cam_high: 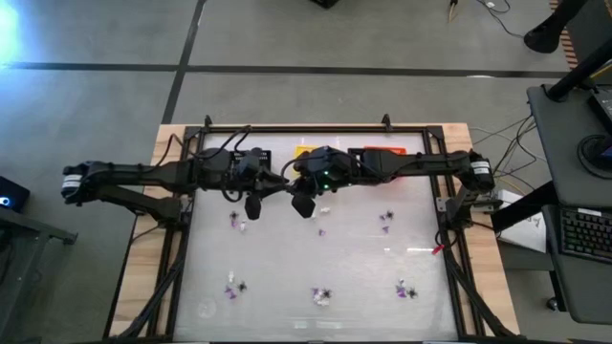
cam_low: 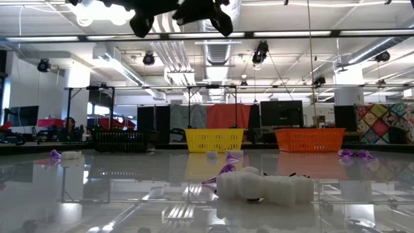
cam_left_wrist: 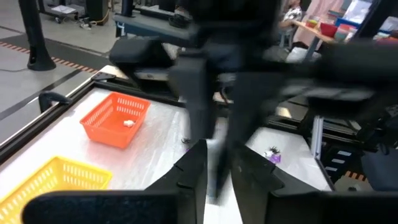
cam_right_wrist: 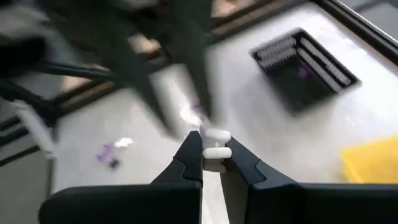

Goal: Sort Halloween decoration
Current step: Put the white skeleton toy into the orange bin

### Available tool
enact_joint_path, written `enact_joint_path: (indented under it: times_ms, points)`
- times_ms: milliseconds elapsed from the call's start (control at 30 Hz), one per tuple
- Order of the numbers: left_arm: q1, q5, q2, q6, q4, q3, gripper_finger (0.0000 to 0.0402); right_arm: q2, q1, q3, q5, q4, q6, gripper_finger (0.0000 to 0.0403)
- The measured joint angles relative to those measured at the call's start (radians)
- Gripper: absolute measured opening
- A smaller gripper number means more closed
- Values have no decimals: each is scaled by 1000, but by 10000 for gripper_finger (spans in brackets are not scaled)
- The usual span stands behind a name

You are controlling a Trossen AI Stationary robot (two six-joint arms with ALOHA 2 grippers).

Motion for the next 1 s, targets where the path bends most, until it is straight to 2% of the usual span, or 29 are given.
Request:
enact_joint_path:
  times_ms: [233, 600, 767, 900, 1000]
  points:
    - [8, 0, -49, 8, -26, 0, 86, 0, -30, 0, 59, -162, 0, 13]
    - [12, -13, -121, 29, -280, 0, 87, 0, -174, 0, 108, -540, -20, 13]
    - [12, -117, -139, 32, -370, 0, 86, 0, -280, -15, 114, -689, -23, 13]
    - [13, -202, -148, 48, -424, 0, 86, 0, -360, -47, 111, -725, -77, 13]
    - [17, -227, -147, 53, -453, 1, 86, 0, -422, -77, 95, -725, -104, 13]
